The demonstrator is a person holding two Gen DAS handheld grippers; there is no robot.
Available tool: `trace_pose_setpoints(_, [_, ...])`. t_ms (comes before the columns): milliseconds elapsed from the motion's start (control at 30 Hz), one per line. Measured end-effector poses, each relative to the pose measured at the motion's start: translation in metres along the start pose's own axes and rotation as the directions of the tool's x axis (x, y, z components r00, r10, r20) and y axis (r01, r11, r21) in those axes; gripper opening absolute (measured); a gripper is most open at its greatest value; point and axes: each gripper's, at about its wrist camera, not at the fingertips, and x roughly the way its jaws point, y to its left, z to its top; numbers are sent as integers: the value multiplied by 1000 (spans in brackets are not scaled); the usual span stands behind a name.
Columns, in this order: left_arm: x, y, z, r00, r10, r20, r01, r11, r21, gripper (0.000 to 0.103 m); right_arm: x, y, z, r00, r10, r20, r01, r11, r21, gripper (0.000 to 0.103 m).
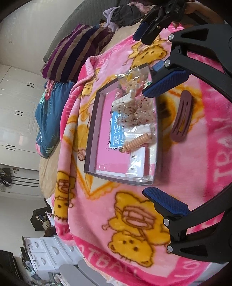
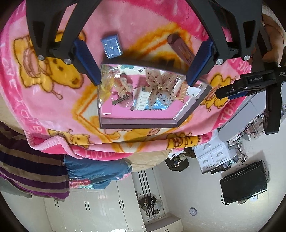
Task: Organize jewelry
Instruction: 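Grasp the maroon snap clip with the left tool while the right grasps the blue case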
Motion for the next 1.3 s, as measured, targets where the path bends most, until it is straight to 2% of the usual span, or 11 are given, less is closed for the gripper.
trace_pose_setpoints(433, [4, -17, -34, 997, 11, -73, -6, 997, 76, 94, -10, -14, -23, 999, -25, -41, 25, 1000, -3, 96])
trace_pose_setpoints(667, [10, -35, -51, 992, -24, -127, 42, 989, 140, 94, -13, -28, -36, 997, -48, -63, 49, 999, 13, 96])
trace_pose_setpoints(900, [30, -64, -68, 980, -11, -199, 67, 960, 272, 94, -7, -44, -47, 991, -75, -111, 78, 997, 20, 96])
trace_pose_setpoints(1067, [46, -77, -73, 972, 5, -236, 74, 943, 326, 94, 4, -56, -56, 985, -83, -152, 89, 995, 36, 96])
trace_pose_setpoints(1300, [69, -97, -79, 957, 27, -288, 100, 904, 417, 94, 16, -66, -61, 979, -76, -191, 89, 994, 60, 96])
